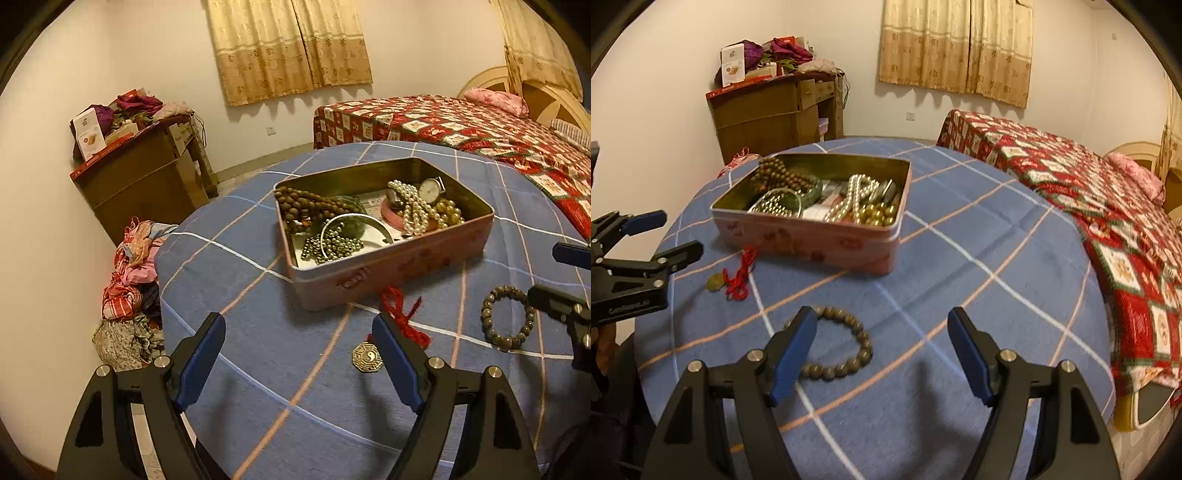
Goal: Organize jewelry
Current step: 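Move both open grippers toward the wooden bead bracelet and the red cord, then grasp the brown wooden bead bracelet with the right gripper while the left gripper grasps the red cord pendant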
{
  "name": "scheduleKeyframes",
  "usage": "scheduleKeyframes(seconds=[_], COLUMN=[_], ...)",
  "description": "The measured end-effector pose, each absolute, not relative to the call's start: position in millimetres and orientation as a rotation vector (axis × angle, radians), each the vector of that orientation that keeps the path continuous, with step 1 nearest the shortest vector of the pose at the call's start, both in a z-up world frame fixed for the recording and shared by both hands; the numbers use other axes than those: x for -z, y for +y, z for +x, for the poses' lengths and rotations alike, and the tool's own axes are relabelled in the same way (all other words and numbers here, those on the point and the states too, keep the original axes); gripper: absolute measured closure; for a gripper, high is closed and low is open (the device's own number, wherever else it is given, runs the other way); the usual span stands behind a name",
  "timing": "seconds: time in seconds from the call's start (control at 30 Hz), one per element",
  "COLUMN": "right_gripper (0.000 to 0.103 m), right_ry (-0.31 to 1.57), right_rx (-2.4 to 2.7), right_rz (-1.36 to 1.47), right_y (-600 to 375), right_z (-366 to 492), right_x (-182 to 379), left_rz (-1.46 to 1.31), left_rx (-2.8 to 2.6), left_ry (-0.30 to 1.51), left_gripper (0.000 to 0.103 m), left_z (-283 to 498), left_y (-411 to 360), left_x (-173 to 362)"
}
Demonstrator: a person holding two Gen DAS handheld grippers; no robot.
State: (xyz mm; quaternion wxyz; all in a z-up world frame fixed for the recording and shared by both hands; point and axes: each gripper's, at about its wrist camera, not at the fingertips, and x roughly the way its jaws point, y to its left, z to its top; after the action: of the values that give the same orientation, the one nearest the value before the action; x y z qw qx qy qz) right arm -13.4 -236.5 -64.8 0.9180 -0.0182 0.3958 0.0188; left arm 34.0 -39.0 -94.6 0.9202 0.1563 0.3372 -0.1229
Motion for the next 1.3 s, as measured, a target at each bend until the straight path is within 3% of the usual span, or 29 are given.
scheduleKeyframes(seconds=[0.57, 0.63, 0.67, 0.73, 0.77, 1.3], right_gripper=[0.023, 0.029, 0.039, 0.081, 0.092, 0.093], right_ry=[0.920, 0.950, 0.951, 0.951, 0.953, 0.860], right_rx=[-0.001, -0.007, -0.018, -0.045, -0.052, -0.018], right_rz=[-0.090, -0.071, -0.062, -0.062, -0.067, -0.027], right_y=[-222, -231, -233, -232, -231, -247], right_z=[-2, -3, -5, -6, -7, -8], right_x=[88, 93, 93, 91, 90, 73], left_rz=[0.280, 0.279, 0.278, 0.279, 0.278, 0.343], left_rx=[0.226, 0.241, 0.251, 0.266, 0.275, 0.358], left_ry=[0.760, 0.756, 0.755, 0.744, 0.737, 0.750], left_gripper=[0.021, 0.021, 0.021, 0.021, 0.021, 0.021], left_z=[34, 33, 32, 31, 30, 35], left_y=[-26, -29, -31, -37, -39, -86], left_x=[113, 112, 111, 107, 105, 107])
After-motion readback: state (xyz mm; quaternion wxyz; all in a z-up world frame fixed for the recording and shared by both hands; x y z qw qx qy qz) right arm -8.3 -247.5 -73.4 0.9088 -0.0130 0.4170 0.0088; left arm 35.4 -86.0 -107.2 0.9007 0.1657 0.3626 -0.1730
